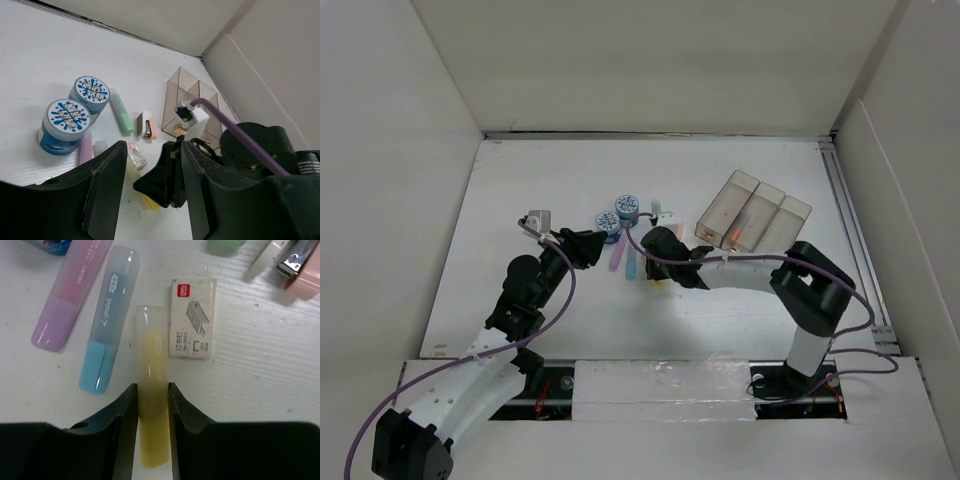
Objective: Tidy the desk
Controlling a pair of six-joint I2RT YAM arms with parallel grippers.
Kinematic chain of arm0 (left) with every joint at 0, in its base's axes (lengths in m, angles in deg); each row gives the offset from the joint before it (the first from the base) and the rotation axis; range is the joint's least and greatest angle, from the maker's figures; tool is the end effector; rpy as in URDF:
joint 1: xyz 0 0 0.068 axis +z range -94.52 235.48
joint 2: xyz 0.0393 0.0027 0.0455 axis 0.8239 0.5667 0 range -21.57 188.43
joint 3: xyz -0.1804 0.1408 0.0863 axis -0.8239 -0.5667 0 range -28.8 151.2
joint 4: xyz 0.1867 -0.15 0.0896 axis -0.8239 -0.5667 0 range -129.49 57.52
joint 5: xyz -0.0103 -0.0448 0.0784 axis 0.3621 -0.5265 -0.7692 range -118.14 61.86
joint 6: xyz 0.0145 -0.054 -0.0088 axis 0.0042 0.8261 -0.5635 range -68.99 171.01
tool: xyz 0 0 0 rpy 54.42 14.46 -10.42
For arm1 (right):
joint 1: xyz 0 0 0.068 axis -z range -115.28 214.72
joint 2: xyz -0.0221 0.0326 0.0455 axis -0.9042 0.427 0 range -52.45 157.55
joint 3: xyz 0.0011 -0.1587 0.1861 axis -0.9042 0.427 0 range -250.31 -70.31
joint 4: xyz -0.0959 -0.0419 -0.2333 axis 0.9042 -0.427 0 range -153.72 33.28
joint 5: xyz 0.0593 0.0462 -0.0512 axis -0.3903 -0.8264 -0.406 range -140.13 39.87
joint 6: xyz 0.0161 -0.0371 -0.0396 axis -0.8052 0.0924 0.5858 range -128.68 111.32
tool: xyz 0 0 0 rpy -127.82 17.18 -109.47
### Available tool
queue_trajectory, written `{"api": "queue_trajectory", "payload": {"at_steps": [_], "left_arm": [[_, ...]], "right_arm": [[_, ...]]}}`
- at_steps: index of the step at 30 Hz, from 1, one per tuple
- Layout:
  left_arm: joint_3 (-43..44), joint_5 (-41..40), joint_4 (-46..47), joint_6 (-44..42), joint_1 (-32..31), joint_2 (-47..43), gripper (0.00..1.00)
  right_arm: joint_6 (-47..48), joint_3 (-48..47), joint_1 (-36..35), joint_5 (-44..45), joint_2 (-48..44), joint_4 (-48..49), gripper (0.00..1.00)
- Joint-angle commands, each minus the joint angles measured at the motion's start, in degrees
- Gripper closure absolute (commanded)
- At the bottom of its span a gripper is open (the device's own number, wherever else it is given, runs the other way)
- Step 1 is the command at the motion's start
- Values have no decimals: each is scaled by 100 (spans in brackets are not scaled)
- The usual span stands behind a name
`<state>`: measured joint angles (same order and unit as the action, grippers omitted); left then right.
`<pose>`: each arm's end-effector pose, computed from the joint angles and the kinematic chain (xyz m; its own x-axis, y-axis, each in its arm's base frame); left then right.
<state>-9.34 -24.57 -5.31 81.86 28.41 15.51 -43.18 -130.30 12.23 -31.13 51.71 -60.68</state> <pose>0.1686 -0.0889 0.2588 -0.1340 -0.5062 -0.8519 0.5128 0.7002 -0.4967 0.2324 0.2817 0.1347 -0.7236 -0.0632 -0.6873 -0.2523 0.9511 0.1781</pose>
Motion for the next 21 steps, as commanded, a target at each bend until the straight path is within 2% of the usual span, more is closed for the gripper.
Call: {"api": "queue_trajectory", "payload": {"at_steps": [1,6,9,10,12,13,14,16,21], "left_arm": [[110,-6,209,-35,-35,10,57],[93,-6,236,-44,-35,10,57],[102,108,253,-27,-35,-25,57],[75,117,288,-18,-35,-52,57],[66,65,253,-9,-35,-43,57],[101,82,235,0,-35,-52,57],[93,169,261,0,-35,-52,57],[49,188,331,9,-35,-69,57],[102,205,279,9,-35,-52,57]], "right_arm": [[57,162,-16,-125,-808,176,99],[101,391,107,67,-2142,230,100],[-3,724,677,540,-2889,230,100],[-65,830,1192,604,-3084,221,100],[-267,1268,1783,552,-3497,334,100],[-302,1453,2064,560,-3803,701,100],[-346,1707,2633,526,-3920,817,100],[-382,1823,3268,359,-3904,976,100],[-382,1447,3824,130,-3289,749,99]]}}
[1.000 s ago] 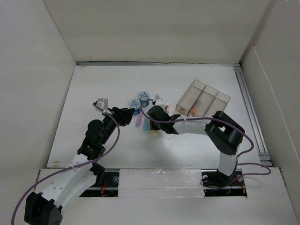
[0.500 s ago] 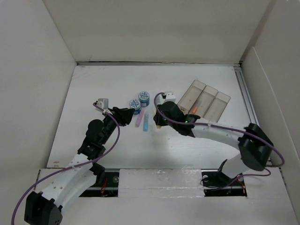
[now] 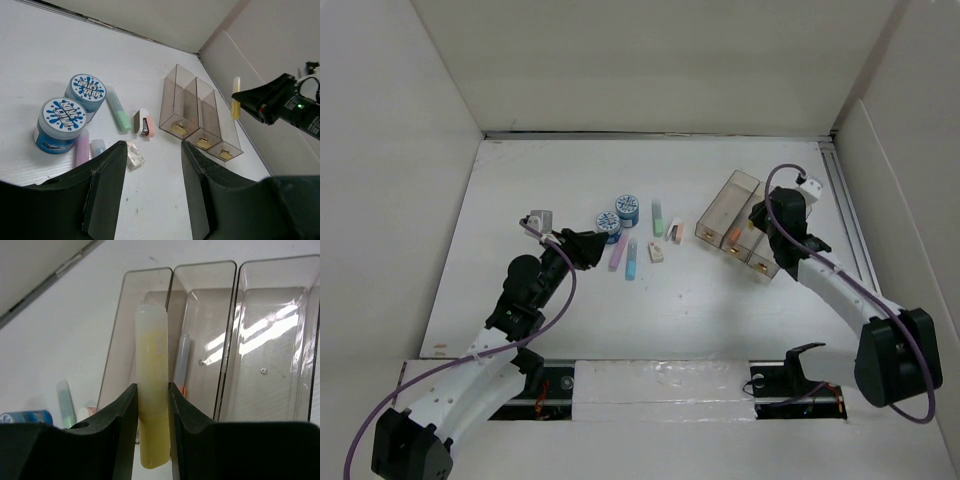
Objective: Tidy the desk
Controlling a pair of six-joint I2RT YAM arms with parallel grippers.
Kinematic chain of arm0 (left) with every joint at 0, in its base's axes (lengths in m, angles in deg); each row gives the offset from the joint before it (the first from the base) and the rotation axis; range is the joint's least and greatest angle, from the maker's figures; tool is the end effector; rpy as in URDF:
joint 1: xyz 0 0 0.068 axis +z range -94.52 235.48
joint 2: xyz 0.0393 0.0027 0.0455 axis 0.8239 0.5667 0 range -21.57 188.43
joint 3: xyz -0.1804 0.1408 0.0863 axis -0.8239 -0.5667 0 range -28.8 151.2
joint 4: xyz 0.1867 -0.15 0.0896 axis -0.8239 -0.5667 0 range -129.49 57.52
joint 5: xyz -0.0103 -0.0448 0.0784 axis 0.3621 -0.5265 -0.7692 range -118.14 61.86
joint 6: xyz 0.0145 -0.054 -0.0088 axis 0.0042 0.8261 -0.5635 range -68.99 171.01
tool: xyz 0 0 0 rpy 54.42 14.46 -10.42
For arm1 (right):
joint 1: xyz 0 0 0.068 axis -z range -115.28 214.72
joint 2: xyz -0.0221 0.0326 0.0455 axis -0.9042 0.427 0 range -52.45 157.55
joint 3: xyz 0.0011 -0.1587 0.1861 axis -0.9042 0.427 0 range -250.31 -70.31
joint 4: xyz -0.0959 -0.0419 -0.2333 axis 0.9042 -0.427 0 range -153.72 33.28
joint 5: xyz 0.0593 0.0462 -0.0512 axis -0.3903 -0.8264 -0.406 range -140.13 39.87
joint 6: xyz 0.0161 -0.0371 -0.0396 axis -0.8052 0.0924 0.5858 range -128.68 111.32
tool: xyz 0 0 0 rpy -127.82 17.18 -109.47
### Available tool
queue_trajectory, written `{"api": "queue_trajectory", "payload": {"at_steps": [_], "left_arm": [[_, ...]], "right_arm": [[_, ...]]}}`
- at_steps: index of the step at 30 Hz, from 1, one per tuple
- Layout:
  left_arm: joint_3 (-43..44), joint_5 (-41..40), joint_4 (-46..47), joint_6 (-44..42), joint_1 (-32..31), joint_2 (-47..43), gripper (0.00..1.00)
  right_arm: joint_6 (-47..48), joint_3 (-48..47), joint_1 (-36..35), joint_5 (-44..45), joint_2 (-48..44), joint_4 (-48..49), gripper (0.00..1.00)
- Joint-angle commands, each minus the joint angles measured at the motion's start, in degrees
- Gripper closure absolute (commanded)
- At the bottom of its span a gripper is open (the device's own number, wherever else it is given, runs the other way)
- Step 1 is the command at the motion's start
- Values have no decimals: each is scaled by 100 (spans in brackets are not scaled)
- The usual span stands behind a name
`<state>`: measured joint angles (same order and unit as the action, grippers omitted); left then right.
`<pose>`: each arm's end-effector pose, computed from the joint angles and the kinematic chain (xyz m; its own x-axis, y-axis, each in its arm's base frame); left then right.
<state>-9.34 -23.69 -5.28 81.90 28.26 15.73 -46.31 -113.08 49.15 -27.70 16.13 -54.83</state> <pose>0.1685 -0.0901 0.2582 -0.1448 -0.5010 -0.8532 0.5242 0.6925 -0.4957 0.2705 0.0598 0.2372 -0.2559 0.5146 -0.8184 0.3081 0.8458 0.4355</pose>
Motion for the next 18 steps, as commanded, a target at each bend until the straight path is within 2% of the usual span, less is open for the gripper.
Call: {"api": "queue_trajectory", "payload": {"at_steps": [1,7,9,10,11,16,18], "left_arm": [[67,118,294,4,-20,-82,57],[58,74,294,-13,-20,-100,57],[66,39,277,-13,-20,-30,57],[92,30,260,-13,-20,-21,57],[110,73,251,-13,-20,-4,57],[101,74,286,-13,-20,40,57],[110,126,268,-13,-20,15,57]], "right_arm": [[-61,-285,133,-213,357,163,99],[-34,-347,449,-477,921,216,93],[-69,-303,450,-416,877,233,81],[-78,-277,450,-415,868,285,66],[-61,-276,450,-398,833,277,61],[18,-294,450,-424,482,215,48],[97,-311,328,-433,376,215,47]]}}
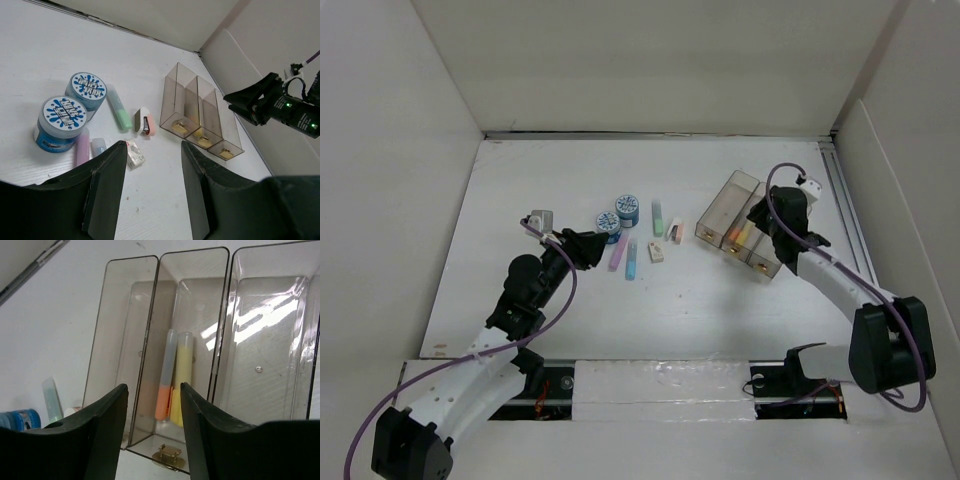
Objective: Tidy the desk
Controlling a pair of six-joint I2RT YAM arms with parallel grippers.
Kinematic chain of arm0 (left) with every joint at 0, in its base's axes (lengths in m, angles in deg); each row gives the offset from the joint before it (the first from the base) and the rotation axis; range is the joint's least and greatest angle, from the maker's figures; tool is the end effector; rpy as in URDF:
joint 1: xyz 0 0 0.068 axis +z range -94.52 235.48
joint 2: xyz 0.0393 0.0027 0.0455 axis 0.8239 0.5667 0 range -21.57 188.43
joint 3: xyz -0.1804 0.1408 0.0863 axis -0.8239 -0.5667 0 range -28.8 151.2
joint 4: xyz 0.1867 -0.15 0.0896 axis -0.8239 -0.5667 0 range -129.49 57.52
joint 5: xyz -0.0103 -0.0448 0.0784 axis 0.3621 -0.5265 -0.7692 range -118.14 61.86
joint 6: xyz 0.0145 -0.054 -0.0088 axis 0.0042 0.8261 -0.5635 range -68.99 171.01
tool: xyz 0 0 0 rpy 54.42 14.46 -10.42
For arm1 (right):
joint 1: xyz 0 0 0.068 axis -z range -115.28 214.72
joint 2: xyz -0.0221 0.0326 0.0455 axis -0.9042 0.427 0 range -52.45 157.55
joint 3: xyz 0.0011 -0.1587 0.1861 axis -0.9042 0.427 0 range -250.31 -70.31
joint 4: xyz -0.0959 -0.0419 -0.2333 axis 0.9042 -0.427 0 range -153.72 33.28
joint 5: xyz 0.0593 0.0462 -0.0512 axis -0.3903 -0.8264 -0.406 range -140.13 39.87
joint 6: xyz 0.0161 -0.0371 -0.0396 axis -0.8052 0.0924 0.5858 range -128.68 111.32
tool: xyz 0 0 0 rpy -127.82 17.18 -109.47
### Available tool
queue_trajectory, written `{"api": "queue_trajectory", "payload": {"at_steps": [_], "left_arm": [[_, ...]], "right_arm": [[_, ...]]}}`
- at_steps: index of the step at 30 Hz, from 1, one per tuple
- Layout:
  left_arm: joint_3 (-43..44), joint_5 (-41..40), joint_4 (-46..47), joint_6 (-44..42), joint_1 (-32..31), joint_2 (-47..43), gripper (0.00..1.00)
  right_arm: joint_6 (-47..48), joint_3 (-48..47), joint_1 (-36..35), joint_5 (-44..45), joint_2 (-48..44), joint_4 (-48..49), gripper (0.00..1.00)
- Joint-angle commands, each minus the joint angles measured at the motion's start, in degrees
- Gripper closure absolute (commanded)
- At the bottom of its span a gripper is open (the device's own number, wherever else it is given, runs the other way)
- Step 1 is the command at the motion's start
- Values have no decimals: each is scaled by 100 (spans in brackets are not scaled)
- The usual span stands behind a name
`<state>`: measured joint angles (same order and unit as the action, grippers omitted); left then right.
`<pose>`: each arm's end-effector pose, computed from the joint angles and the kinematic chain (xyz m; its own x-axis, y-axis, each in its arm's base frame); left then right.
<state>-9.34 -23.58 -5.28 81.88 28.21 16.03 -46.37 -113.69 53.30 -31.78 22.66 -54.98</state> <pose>0.1691 -0.0907 0.2573 -0.1499 -0.4981 -0.8541 0.5239 0.6926 -0.4959 0.2878 0.0455 0.2100 -0.3394 0.5235 -0.7815 0.3624 0.8395 0.4049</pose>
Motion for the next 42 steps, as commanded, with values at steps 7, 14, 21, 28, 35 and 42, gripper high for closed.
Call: {"api": "queue_trajectory", "payload": {"at_steps": [7,14,21,28,35,42], "left_arm": [[93,124,277,-2,-16,-60,57],[102,177,285,24,-16,-95,57],[75,133,277,24,-16,-245,57],[66,133,277,42,-68,-219,56],[84,98,242,33,-68,-166,56],[84,45,233,33,-68,-174,57]], "right_arm": [[815,-634,-1361,-1078,116,856,100],[1203,-2427,-2461,-736,2392,-156,57],[1352,-3290,-2461,-465,3421,-428,46],[1484,-3801,-2461,-508,3967,-657,49],[1449,-4249,-2514,-481,4459,-1070,52],[1370,-4319,-2567,-578,4652,-1288,59]]}}
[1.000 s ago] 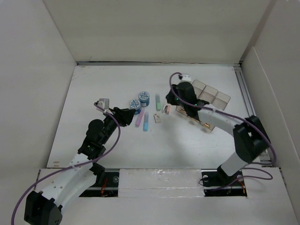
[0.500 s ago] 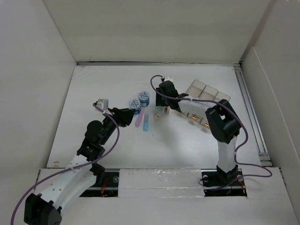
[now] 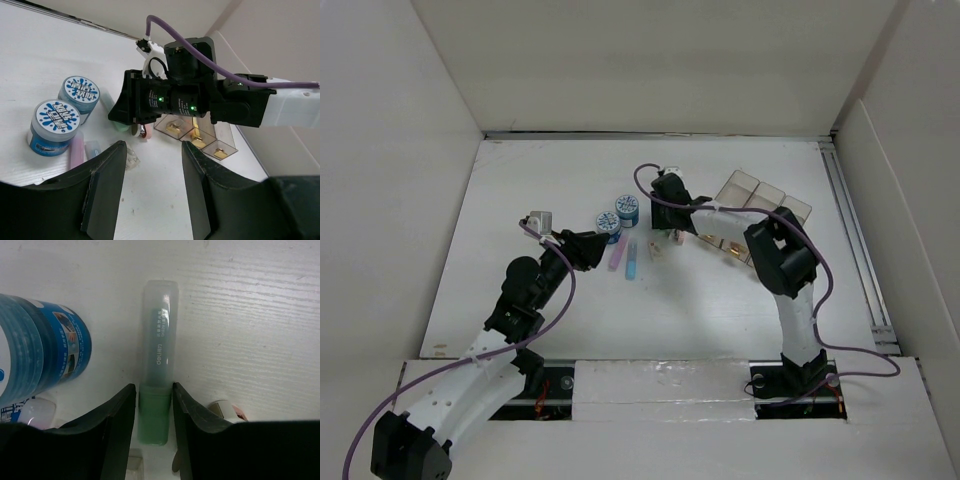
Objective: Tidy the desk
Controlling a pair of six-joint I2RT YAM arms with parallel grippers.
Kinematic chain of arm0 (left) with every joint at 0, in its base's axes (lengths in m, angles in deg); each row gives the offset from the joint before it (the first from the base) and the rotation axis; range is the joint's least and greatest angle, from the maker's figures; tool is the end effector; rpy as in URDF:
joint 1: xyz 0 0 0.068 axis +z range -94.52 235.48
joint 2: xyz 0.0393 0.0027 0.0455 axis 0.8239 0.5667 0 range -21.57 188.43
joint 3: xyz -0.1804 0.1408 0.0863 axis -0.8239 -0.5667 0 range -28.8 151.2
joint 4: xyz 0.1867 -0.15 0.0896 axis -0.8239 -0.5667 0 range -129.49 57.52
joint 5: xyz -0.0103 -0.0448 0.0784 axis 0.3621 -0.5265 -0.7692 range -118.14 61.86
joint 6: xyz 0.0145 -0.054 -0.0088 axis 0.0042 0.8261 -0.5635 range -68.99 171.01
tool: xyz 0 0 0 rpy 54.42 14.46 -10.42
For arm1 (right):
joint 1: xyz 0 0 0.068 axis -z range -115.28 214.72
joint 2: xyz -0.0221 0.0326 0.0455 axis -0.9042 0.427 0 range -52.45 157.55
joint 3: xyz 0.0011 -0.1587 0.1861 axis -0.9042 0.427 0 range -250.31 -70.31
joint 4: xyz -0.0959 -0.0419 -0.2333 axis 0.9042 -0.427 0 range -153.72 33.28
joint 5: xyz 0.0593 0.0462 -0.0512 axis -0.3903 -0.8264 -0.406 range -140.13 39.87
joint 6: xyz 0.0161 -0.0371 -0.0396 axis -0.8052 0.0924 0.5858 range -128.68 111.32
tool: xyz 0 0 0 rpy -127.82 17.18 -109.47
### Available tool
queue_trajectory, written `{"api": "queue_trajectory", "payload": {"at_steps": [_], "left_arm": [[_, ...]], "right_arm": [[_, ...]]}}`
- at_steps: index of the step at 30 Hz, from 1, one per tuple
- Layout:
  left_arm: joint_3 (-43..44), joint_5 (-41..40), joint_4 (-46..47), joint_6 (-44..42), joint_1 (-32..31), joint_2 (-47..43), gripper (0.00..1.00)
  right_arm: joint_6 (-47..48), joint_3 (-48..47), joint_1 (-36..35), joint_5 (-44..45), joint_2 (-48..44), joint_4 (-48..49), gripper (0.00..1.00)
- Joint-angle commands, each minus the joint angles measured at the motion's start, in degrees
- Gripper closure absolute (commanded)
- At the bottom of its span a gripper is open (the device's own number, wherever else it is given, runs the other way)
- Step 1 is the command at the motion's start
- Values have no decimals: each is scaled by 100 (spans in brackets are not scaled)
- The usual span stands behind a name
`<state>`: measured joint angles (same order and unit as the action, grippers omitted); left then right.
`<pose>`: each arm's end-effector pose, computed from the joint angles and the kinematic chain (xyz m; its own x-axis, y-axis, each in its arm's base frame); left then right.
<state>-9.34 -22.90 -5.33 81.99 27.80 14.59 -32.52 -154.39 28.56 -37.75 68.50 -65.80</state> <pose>0.1649 -0.0906 0.2614 -0.1412 -0.5047 -0.8517 0.5476 0.6769 -0.4919 0.3652 0.2565 0.1385 -0.7152 -0.0337 -0.6981 -0.1825 0.9732 0.1400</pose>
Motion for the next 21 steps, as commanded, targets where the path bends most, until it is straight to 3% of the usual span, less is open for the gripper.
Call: {"api": "queue_trajectory", "payload": {"at_steps": [1,3,4,7,14,17,20,21], "left_arm": [[93,-14,237,13,-27,-22,57],[84,21,281,13,-27,-39,57],[67,-5,281,13,-27,-30,57],[101,12,237,22,-27,-21,57],[102,4,237,13,-27,-56,57],[84,-49,203,13,-27,-39,57],[102,30,237,13,-27,-56,57],[84,30,272,13,-27,-57,57]], "right_arm": [[-16,-302,-93,53,174,-278,59],[-33,-355,-93,106,236,-357,68],[-51,-321,-93,107,219,-331,77],[-104,-163,-93,19,26,-51,84],[-638,855,372,-930,-1703,1575,87],[-920,1644,758,-825,-2670,2032,87],[-1316,2454,1145,-176,-3611,2296,89],[-1412,3092,1268,-9,-3848,2471,89]]}}
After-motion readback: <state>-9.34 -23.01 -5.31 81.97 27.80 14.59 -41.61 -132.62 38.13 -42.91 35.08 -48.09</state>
